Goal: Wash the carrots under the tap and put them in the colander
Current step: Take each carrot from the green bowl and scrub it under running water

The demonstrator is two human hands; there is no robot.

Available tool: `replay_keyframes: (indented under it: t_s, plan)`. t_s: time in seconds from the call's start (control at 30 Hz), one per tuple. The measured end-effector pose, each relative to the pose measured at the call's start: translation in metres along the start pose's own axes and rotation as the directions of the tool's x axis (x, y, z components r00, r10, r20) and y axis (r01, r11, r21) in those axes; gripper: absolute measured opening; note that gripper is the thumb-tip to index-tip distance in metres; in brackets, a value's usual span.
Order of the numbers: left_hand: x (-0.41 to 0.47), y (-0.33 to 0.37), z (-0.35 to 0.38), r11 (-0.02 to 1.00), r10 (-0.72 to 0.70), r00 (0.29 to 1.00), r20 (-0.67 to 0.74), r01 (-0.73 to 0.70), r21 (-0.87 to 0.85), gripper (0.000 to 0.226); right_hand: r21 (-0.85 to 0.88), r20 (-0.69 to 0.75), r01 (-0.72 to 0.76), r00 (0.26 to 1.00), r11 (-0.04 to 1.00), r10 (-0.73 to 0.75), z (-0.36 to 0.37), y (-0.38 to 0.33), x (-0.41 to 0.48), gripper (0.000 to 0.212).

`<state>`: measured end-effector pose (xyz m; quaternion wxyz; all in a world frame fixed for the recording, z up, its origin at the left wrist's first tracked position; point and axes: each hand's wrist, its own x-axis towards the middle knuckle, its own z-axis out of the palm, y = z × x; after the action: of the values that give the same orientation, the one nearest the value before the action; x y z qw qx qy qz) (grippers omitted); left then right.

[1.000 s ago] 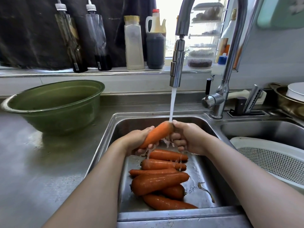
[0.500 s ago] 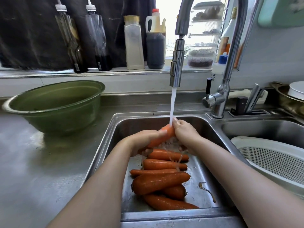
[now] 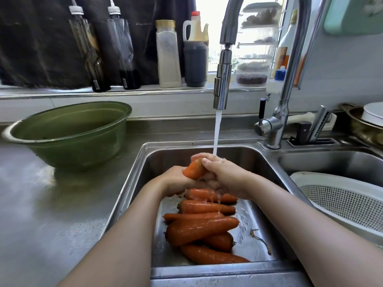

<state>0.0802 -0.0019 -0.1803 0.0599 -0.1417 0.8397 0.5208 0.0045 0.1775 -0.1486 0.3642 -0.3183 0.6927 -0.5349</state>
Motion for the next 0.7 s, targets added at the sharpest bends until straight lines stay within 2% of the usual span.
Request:
replay_keyframes:
  t_s: [0.03,0.1,0.2,0.27,0.33,0.4,0.47,0.53,0.6,0.7]
  plan:
    - [-0.001,0.0,0.0,1.0,0.003,1.0,-0.002,-0.003,-0.007,0.024,0.049,0.036,0.001,0.999,0.999,-0.003,-0.001,0.0,0.0,0.032]
    - [0.001,0.003,0.003,1.0,0.012,1.0,-0.018,-0.012,0.0,0.022,0.066,-0.015,0.022,1.0,0.998,-0.021,-0.002,0.0,0.002,0.029]
    - [0.006,0.013,0.015,1.0,0.025,0.998,-0.054,-0.025,-0.002,0.021,0.03,-0.302,0.044,0.953,0.999,-0.033,0.004,-0.004,0.006,0.031]
    - [0.008,0.017,0.021,0.999,0.028,0.996,-0.083,-0.026,0.022,0.023,-0.001,-0.419,0.055,0.907,0.998,-0.05,0.006,-0.004,0.009,0.036]
    - [0.009,0.017,0.021,1.0,0.013,0.997,-0.077,-0.012,0.01,0.021,0.059,-0.359,0.044,0.933,0.997,-0.02,0.001,-0.003,0.007,0.035]
    - [0.007,0.015,0.016,1.0,0.0,0.998,-0.06,0.001,0.024,0.017,0.135,-0.173,0.007,0.985,0.991,0.016,-0.007,-0.001,0.001,0.031]
    - [0.006,0.014,0.012,0.999,-0.012,0.999,-0.046,0.014,0.042,0.012,0.21,-0.016,-0.034,0.999,0.977,0.038,-0.014,0.0,-0.004,0.029]
    - [0.006,0.013,0.013,0.998,-0.009,0.998,-0.064,0.013,0.058,0.011,0.211,0.002,-0.03,1.0,0.977,0.03,-0.015,0.002,-0.003,0.029]
    - [0.008,0.014,0.015,0.999,0.002,0.998,-0.067,0.001,0.048,0.014,0.158,-0.131,-0.018,0.991,0.987,0.039,-0.01,0.001,0.003,0.034]
    - [0.009,0.02,0.022,1.0,0.025,0.999,-0.044,-0.025,-0.002,0.02,0.16,-0.407,-0.024,0.909,0.987,0.088,0.0,-0.001,0.012,0.054]
